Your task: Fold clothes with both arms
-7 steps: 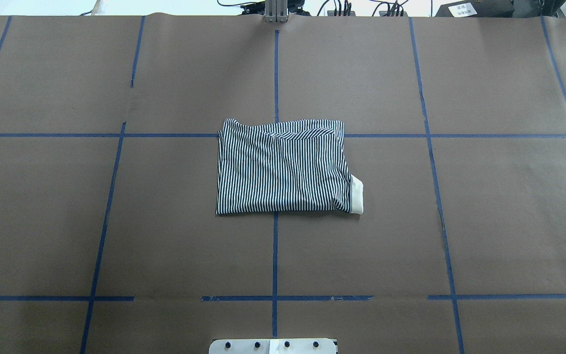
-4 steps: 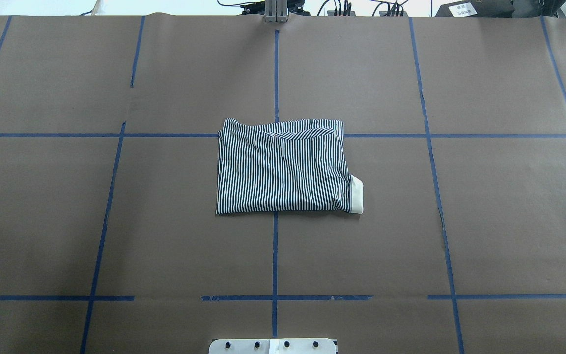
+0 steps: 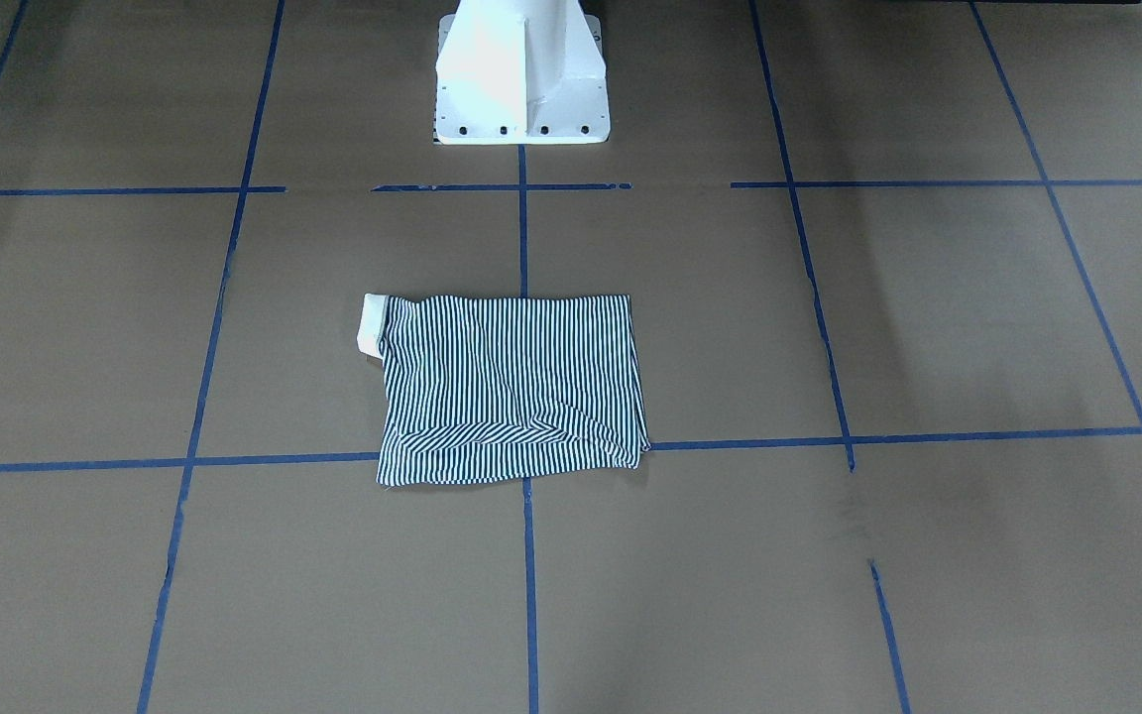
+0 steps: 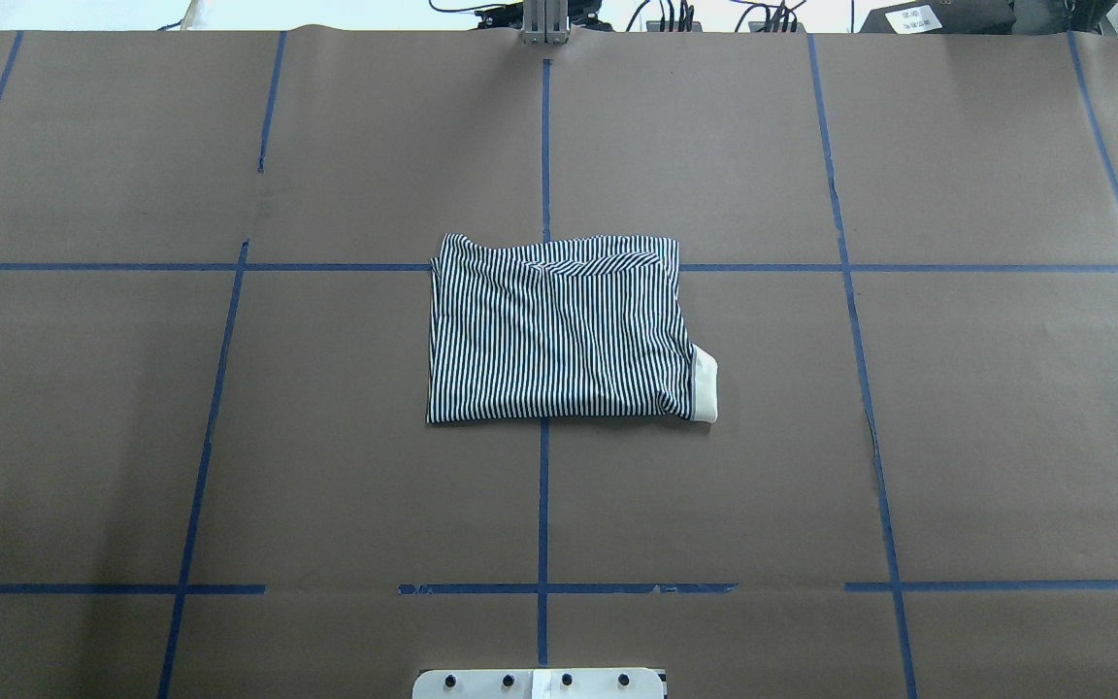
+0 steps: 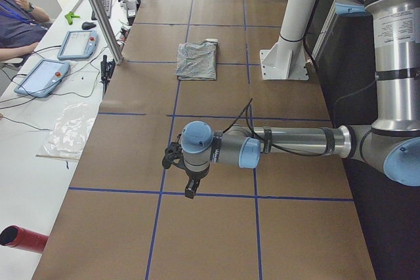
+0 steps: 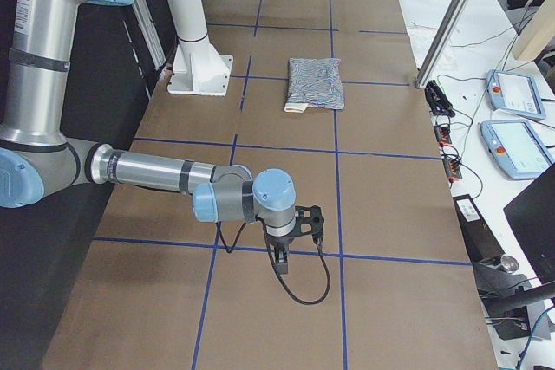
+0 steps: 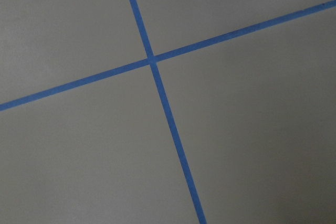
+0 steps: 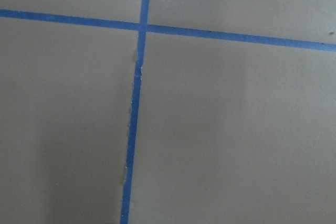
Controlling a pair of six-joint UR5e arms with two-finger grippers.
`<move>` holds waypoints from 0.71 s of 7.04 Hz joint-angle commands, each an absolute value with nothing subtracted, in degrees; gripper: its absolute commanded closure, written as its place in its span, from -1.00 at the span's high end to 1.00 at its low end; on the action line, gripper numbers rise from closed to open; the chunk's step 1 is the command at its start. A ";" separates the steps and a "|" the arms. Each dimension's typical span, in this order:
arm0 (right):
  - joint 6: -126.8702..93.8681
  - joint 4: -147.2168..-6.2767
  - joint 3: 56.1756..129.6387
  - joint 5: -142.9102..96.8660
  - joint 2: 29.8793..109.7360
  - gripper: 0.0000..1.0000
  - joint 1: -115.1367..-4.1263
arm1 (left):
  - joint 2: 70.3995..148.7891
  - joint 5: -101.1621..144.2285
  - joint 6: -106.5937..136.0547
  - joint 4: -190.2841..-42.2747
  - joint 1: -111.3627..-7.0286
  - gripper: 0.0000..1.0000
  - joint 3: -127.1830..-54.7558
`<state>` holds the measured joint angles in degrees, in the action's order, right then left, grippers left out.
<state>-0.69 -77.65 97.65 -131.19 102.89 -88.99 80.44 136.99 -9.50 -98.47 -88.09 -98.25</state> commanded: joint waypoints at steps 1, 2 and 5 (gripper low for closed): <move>-0.97 -86.14 102.35 -131.49 101.09 1.00 -86.76 | 80.33 139.48 -9.49 -98.17 -88.15 1.00 -97.39; -0.88 -88.40 103.87 -131.05 101.07 1.00 -86.84 | 80.33 139.57 -9.67 -98.43 -88.15 1.00 -97.47; 0.26 -90.61 103.89 -128.77 101.42 1.00 -86.84 | 80.77 138.96 -9.49 -97.91 -87.98 1.00 -97.03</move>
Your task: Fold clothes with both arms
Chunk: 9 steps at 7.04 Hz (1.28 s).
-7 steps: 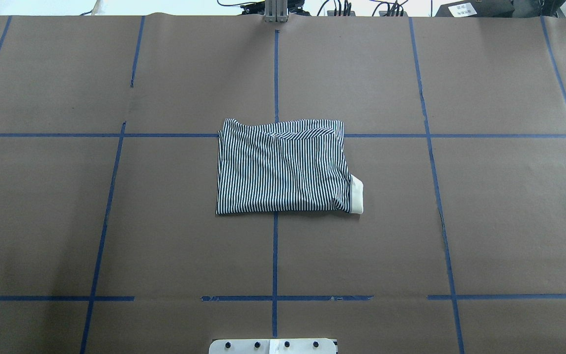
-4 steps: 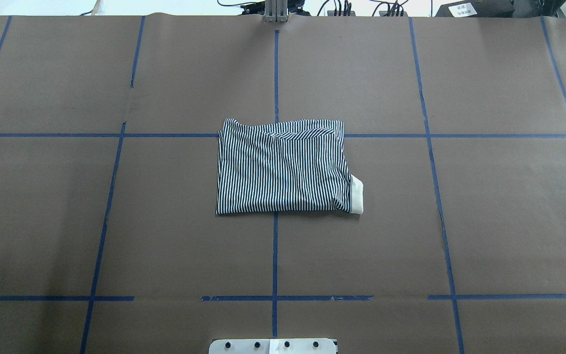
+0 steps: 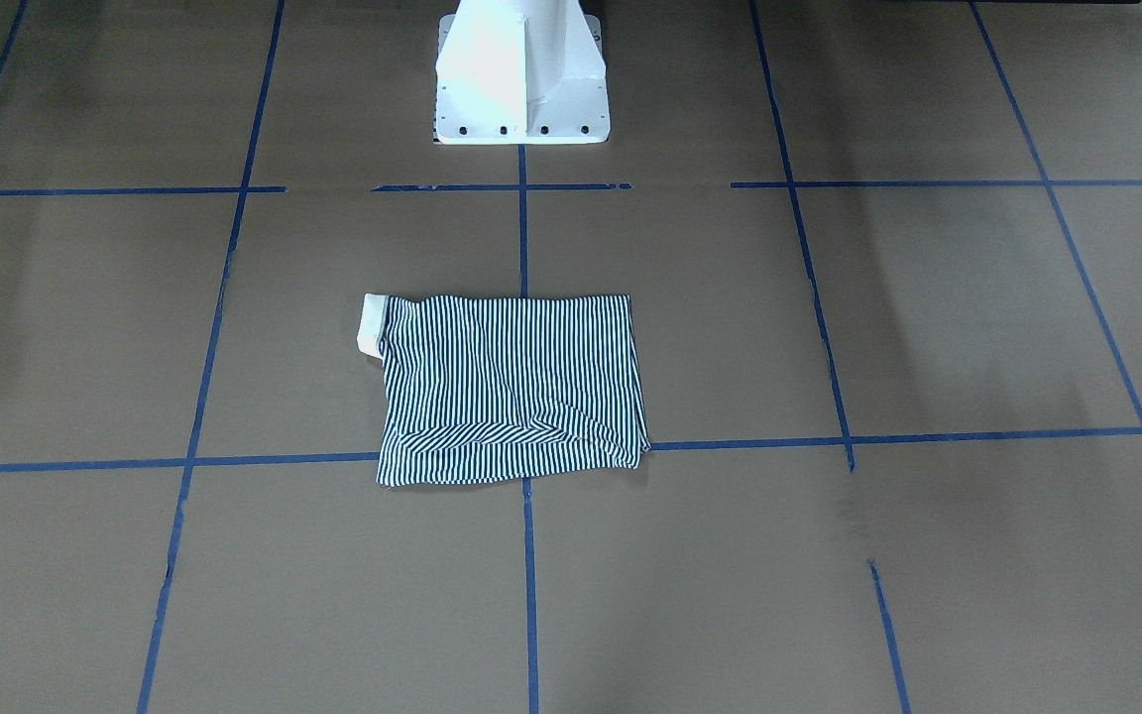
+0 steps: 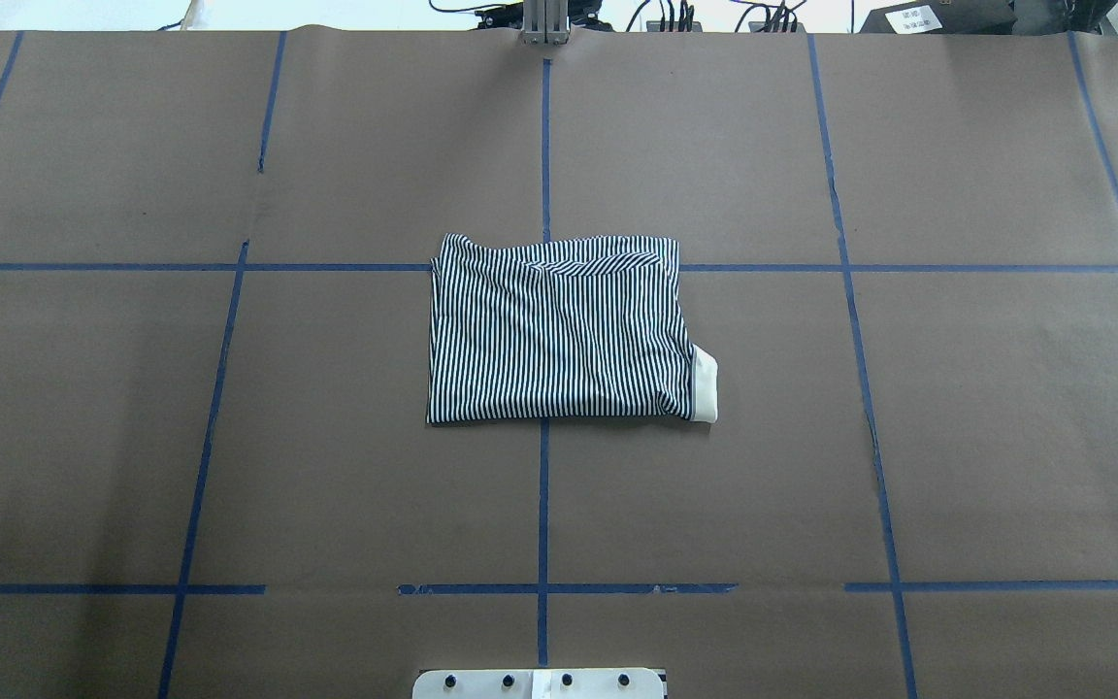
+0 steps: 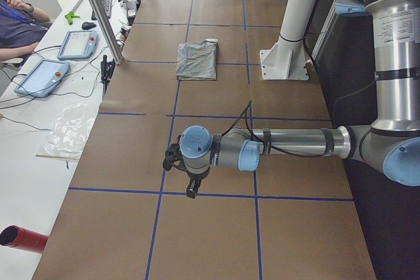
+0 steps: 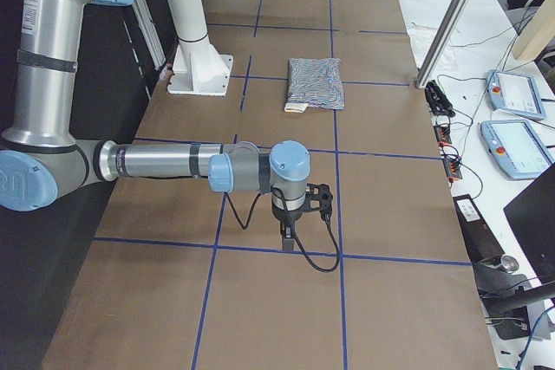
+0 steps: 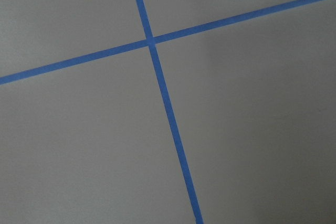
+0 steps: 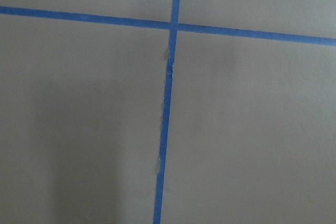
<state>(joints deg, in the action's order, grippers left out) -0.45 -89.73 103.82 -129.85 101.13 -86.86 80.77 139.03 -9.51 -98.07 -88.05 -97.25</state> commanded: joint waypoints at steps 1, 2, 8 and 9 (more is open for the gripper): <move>0.26 -90.62 103.63 -128.06 101.51 1.00 -86.75 | 80.68 138.96 -9.58 -98.00 -88.07 1.00 -95.73; 0.26 -90.53 103.54 -128.14 101.86 1.00 -86.75 | 80.60 138.96 -9.58 -97.82 -88.15 1.00 -96.41; 0.18 -90.09 103.45 -128.23 101.95 1.00 -86.75 | 83.84 129.72 -9.41 -97.03 -89.39 1.00 -96.86; 0.18 -90.09 103.45 -128.32 101.95 1.00 -86.75 | 84.02 129.55 -9.75 -97.03 -89.38 1.00 -97.03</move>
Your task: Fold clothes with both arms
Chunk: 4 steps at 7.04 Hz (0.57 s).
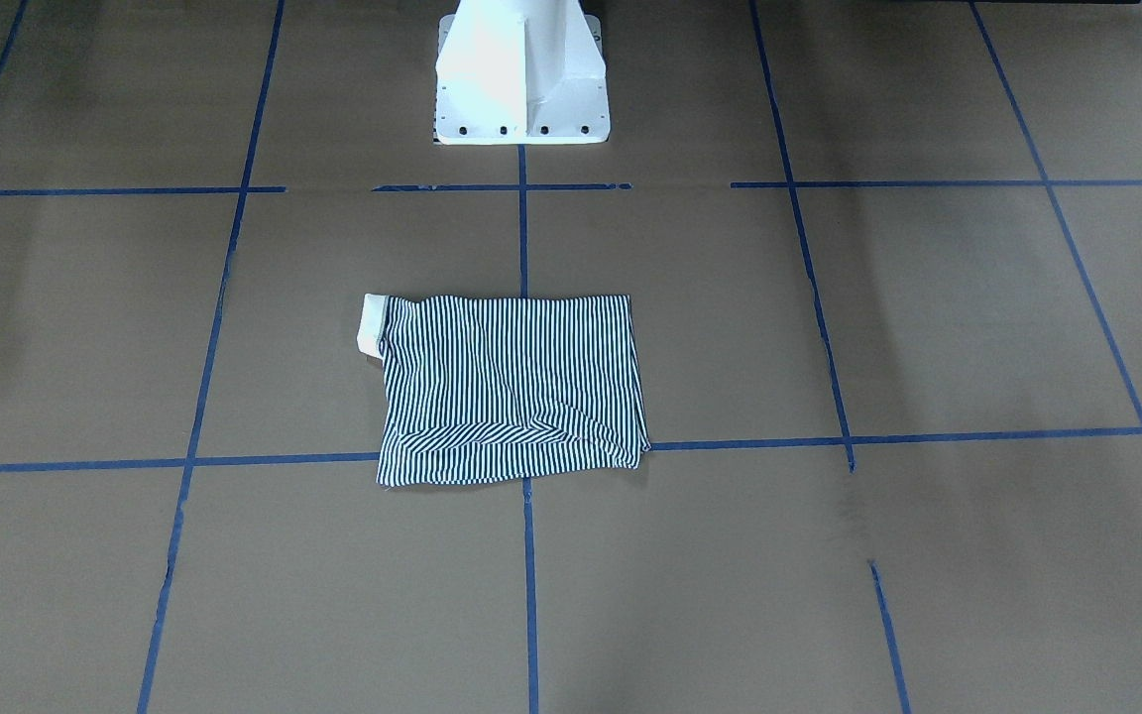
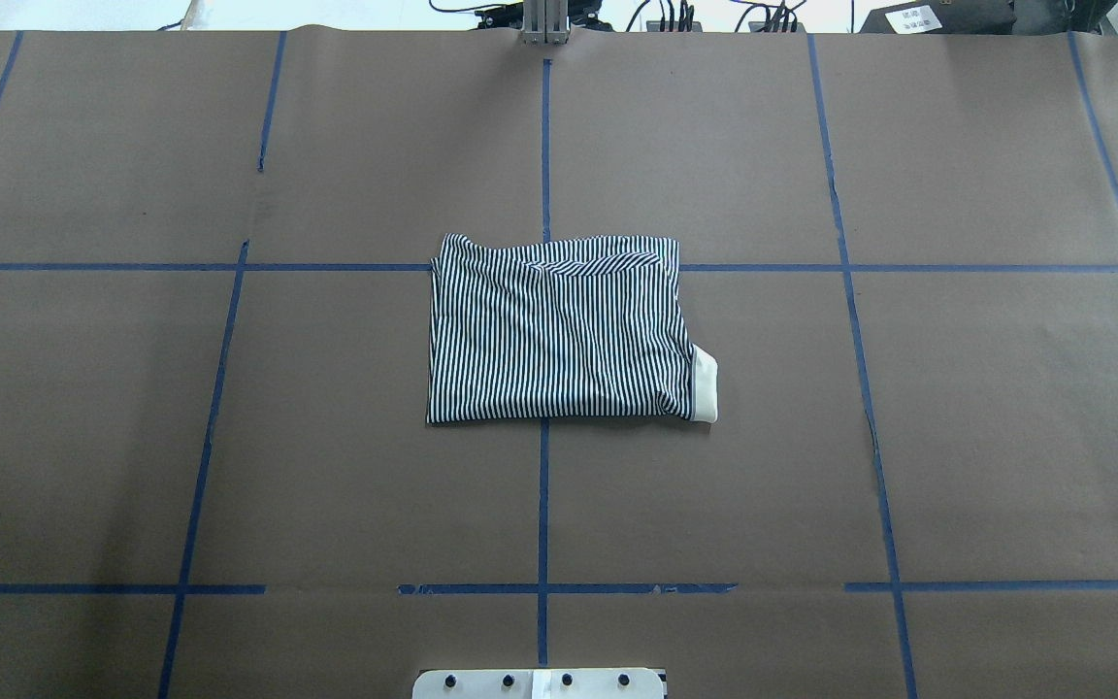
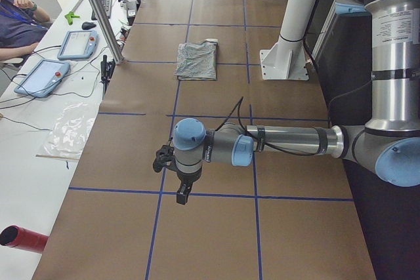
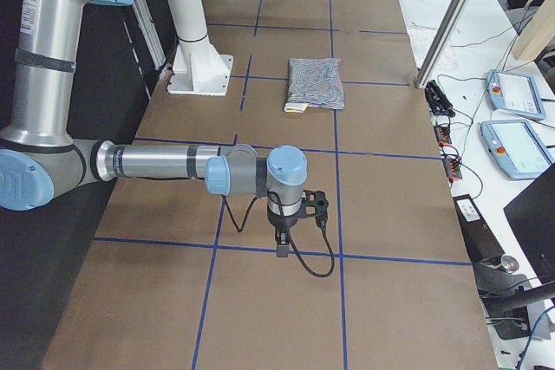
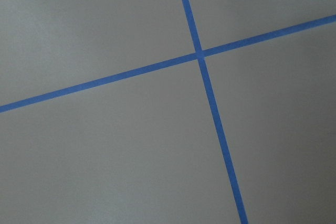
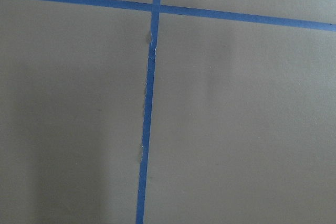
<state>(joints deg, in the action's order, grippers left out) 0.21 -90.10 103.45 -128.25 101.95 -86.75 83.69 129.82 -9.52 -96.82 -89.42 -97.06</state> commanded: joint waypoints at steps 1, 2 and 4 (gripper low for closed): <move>0.18 -90.09 103.27 -128.41 101.95 1.00 -86.75 | 84.02 129.46 -9.76 -97.03 -89.38 1.00 -96.86; 0.18 -90.09 103.01 -128.41 101.95 1.00 -86.75 | 83.94 129.46 -9.67 -97.03 -89.38 1.00 -96.86; 0.18 -90.09 102.83 -128.50 101.95 1.00 -86.75 | 83.94 129.46 -9.67 -96.94 -89.38 1.00 -97.03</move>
